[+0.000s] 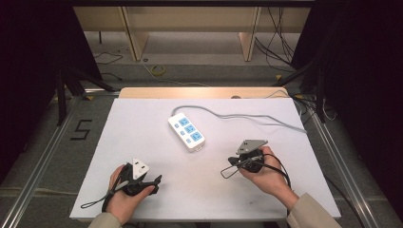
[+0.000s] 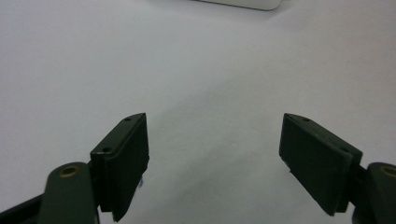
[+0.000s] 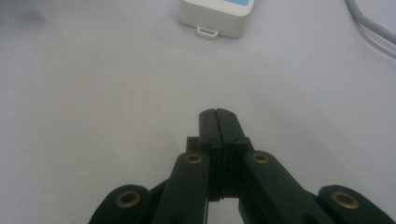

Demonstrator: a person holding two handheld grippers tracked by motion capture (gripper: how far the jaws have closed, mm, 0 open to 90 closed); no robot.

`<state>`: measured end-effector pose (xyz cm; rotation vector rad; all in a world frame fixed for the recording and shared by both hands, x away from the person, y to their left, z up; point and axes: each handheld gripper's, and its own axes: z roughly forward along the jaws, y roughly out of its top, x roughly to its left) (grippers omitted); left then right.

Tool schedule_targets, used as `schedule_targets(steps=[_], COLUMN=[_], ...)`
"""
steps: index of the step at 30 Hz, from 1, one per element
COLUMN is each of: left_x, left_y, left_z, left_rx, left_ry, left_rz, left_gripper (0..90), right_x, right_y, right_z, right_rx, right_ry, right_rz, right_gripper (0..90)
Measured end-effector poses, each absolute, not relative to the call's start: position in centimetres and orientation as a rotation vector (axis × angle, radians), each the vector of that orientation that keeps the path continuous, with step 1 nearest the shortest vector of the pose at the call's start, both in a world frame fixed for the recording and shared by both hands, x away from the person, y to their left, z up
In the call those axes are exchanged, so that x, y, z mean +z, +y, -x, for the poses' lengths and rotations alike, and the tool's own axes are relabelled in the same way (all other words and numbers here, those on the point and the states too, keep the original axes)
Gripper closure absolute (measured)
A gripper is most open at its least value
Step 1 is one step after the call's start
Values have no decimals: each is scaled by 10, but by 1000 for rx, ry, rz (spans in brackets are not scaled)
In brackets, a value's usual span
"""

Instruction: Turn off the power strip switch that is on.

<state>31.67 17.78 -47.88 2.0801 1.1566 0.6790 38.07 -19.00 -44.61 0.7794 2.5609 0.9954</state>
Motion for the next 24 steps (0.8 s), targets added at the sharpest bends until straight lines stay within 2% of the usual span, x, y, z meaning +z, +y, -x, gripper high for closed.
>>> schedule_targets(steps=[24], left_x=[-480], left_y=[178], left_z=[-317], left_rx=[679], left_ry=[1158], left_rz=[-2084], left_gripper=[242], right_x=[-443], right_y=[-164], right_z=[-395], right_rx=[969], right_ry=[2585], right_rz=[-761], right_gripper=[900])
